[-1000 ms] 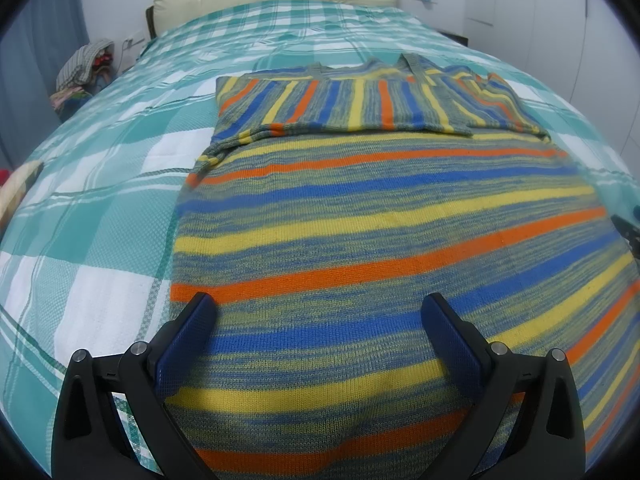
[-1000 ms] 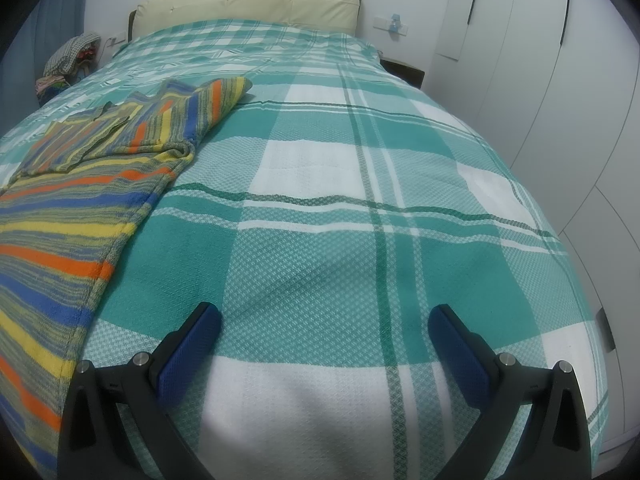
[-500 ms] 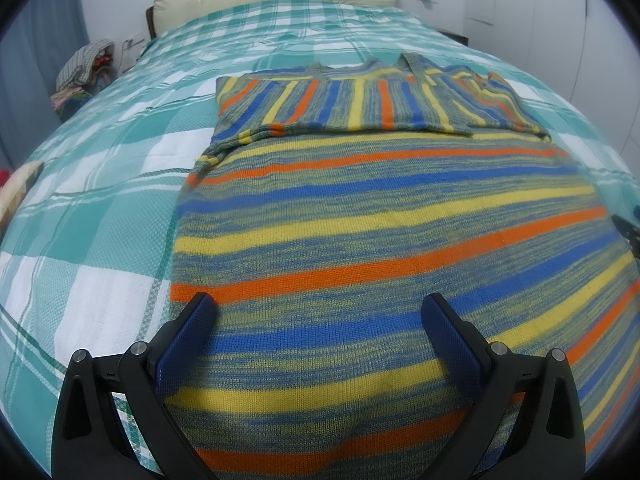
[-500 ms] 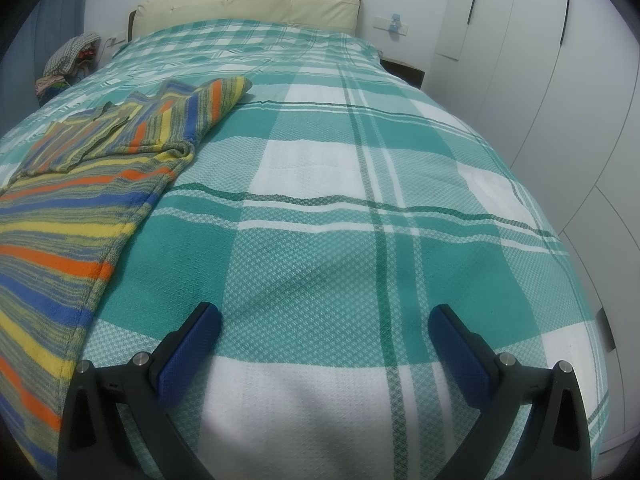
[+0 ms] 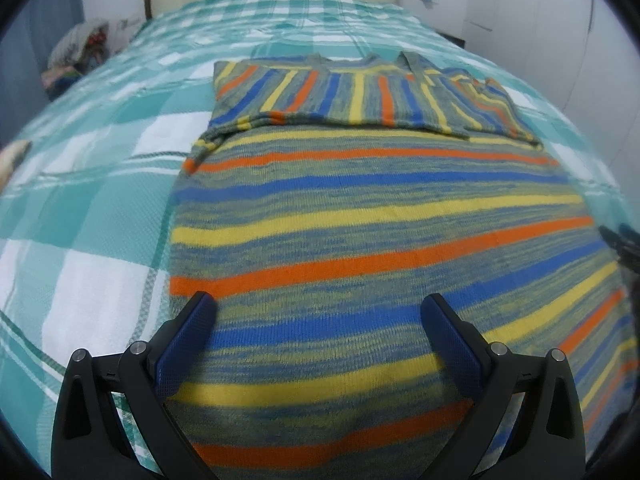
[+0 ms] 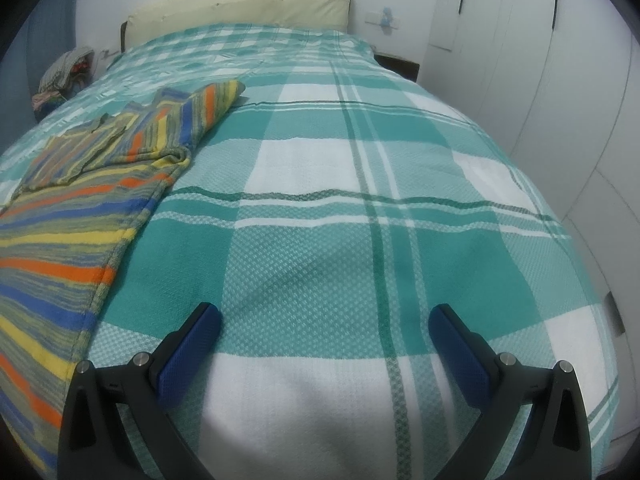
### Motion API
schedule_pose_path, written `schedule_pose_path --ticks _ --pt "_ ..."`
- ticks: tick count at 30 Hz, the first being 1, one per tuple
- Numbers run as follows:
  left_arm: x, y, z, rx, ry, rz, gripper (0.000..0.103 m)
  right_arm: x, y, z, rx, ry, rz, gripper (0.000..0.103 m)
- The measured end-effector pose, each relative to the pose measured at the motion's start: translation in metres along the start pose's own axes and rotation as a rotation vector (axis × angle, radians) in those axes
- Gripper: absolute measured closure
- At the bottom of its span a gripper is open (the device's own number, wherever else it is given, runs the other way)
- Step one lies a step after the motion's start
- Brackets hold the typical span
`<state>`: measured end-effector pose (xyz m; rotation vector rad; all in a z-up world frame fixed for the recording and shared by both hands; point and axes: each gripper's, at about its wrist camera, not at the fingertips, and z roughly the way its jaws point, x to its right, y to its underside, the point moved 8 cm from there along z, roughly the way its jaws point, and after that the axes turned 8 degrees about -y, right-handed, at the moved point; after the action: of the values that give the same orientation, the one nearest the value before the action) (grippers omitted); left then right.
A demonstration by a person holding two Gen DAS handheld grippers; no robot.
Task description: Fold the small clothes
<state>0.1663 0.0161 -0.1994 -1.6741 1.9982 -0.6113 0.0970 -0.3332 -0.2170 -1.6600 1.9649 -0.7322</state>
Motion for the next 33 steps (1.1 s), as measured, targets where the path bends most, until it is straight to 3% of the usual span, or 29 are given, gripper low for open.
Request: schedule_pose_path --ticks 3,6,10,12,13,15,16,19,21,22,23,25,27,29,30,31,33 --pt "-0.006 0.007 -0.014 -0.037 0.001 0.033 0.001 0.003 0.0 0.001 -0.004 -0.033 0.025 0.0" --pt "-0.038 0.016 -0.039 -0.028 -0.103 0.039 0.001 0.001 0.0 0.001 -0.025 -0.039 0.008 0.0" --pt "-0.118 0.032 -0.091 0.008 -0.116 -0.141 0.001 0.002 0.0 -0.012 -0.054 -0.107 -0.017 0.001" --pt "-0.144 0.036 -0.111 0.025 -0.114 -0.203 0.001 0.002 -0.009 -0.036 0.009 -0.176 -0.001 0.002" --pt "-0.155 0.038 -0.126 0.036 -0.094 -0.233 0.001 -0.002 -0.019 -0.062 0.084 -0.249 0.003 0.002" --pt "-0.151 0.044 -0.137 0.028 -0.024 -0.237 0.001 -0.009 -0.028 -0.097 0.156 -0.329 -0.018 0.001" --pt "-0.136 0.051 -0.138 -0.003 0.046 -0.21 0.001 -0.016 -0.031 -0.118 0.176 -0.381 -0.045 0.001" --pt "-0.094 0.071 -0.123 -0.078 0.09 -0.121 0.002 -0.033 -0.021 -0.146 0.101 -0.448 -0.09 0.001" --pt "-0.072 0.091 -0.109 -0.125 0.044 -0.056 0.009 -0.047 -0.002 -0.156 0.026 -0.5 -0.108 0.001" --pt "-0.066 0.099 -0.102 -0.148 0.032 -0.036 0.021 -0.056 0.015 -0.161 -0.03 -0.547 -0.109 0.002" --pt "-0.061 0.108 -0.097 -0.182 0.041 -0.04 0.031 -0.059 0.025 -0.162 -0.063 -0.572 -0.105 0.003" --pt "-0.056 0.121 -0.094 -0.231 0.08 -0.085 0.035 -0.074 0.058 -0.166 -0.158 -0.641 -0.084 0.009" --pt "-0.049 0.132 -0.092 -0.273 0.088 -0.067 0.045 -0.085 0.088 -0.166 -0.244 -0.696 -0.061 0.015" --pt "-0.043 0.136 -0.093 -0.285 0.09 -0.031 0.074 -0.094 0.112 -0.155 -0.324 -0.723 -0.044 0.028" --pt "-0.042 0.136 -0.094 -0.292 0.105 -0.035 0.081 -0.099 0.119 -0.148 -0.351 -0.719 -0.046 0.032" --pt "-0.042 0.135 -0.093 -0.306 0.14 -0.054 0.095 -0.103 0.126 -0.139 -0.373 -0.712 -0.042 0.037" --pt "-0.046 0.135 -0.094 -0.313 0.169 -0.077 0.097 -0.112 0.133 -0.126 -0.406 -0.738 -0.003 0.057"
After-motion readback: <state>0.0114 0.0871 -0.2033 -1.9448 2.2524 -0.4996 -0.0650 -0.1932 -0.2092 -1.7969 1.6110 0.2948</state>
